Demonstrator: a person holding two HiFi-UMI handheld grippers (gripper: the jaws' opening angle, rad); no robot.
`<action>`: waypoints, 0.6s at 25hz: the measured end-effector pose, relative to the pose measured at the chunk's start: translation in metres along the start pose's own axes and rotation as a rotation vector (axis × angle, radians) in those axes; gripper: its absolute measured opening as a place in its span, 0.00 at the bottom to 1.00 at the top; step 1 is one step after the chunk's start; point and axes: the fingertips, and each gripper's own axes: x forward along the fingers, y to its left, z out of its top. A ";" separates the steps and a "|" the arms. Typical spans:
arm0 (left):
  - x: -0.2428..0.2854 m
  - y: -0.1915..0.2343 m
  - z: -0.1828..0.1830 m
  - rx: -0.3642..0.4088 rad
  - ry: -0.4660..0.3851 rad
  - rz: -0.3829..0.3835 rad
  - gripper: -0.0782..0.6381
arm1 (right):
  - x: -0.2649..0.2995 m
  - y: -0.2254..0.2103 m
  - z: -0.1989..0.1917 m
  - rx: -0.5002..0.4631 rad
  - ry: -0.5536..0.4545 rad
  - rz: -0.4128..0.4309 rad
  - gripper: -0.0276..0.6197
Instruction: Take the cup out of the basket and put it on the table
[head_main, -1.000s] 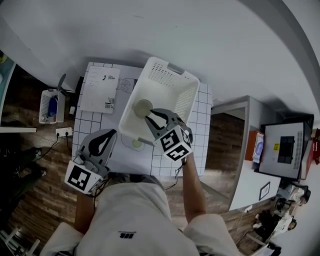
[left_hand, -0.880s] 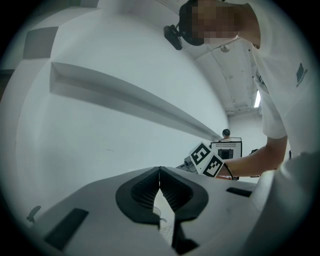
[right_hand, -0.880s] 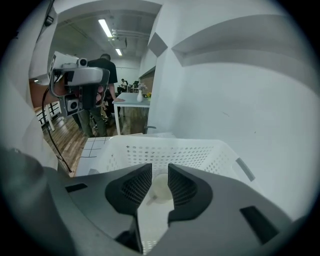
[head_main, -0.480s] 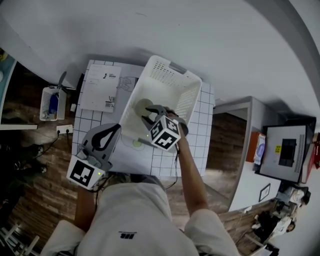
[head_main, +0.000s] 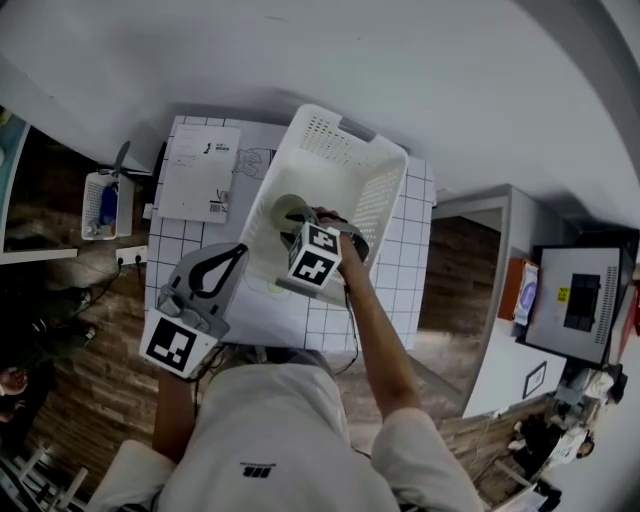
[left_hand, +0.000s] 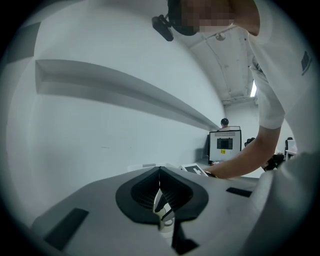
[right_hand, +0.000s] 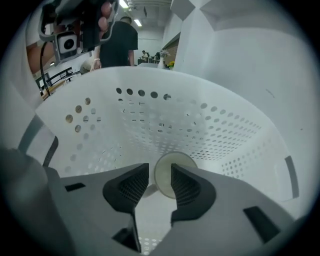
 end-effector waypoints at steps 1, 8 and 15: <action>0.001 0.000 -0.001 -0.002 0.003 -0.001 0.12 | 0.004 0.000 -0.001 -0.007 0.010 0.004 0.23; 0.005 0.003 -0.004 -0.009 0.013 -0.004 0.12 | 0.026 0.002 -0.010 -0.064 0.090 0.036 0.23; 0.006 0.005 -0.008 -0.007 0.027 -0.010 0.12 | 0.039 0.008 -0.018 -0.121 0.138 0.066 0.14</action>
